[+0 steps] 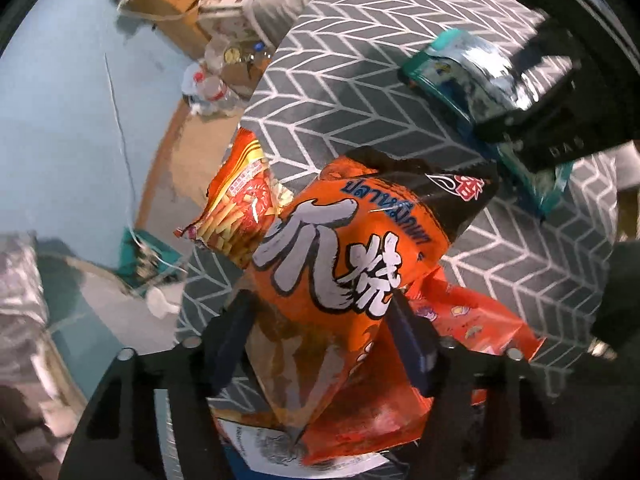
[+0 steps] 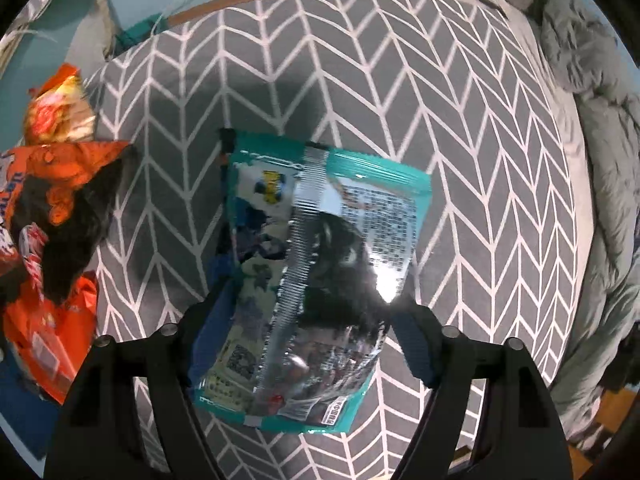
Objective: Organize snacks
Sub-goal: 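Lift the orange chip bag and teal bag off the bed with both grippers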
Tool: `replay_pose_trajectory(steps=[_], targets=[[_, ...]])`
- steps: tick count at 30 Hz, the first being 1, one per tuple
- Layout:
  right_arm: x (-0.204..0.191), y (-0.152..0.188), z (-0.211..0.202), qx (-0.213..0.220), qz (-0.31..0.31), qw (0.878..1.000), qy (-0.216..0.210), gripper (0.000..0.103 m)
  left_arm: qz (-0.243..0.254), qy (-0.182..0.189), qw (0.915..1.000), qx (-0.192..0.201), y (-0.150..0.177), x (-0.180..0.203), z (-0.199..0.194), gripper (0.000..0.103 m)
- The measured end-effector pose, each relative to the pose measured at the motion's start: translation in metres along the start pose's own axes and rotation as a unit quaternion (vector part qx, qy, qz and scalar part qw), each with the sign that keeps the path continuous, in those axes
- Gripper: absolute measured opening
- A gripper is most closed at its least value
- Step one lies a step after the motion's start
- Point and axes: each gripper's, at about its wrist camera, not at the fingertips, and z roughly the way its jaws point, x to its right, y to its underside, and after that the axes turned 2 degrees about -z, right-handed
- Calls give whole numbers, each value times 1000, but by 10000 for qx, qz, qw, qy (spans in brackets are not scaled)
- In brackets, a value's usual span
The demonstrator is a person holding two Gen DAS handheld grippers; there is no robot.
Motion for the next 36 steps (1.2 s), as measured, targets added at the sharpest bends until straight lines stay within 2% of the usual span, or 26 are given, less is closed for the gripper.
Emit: replay_pose_trajectory(steps=[1, 6, 8, 18, 26, 36], targets=[[-2, 2, -1, 32, -50, 10000, 4, 63, 48, -55, 10000, 27, 1, 3, -2, 62], [-6, 9, -7, 144, -182, 9997, -44, 58, 255, -348, 9989, 177, 8, 21, -12, 53], [-5, 16, -19, 301, -308, 9991, -16, 51, 338, -452, 9980, 287, 12, 27, -19, 52], [-2, 28, -26, 404, -456, 9980, -148, 51, 417, -602, 9954, 614, 28, 41, -41, 45], [-8, 40, -60, 801, -566, 9950, -206, 51, -55, -556, 9945, 886, 32, 30, -64, 40], [-20, 33, -98, 1198, -853, 9886, -325, 51, -765, -492, 9886, 1199, 51, 20, -96, 37]])
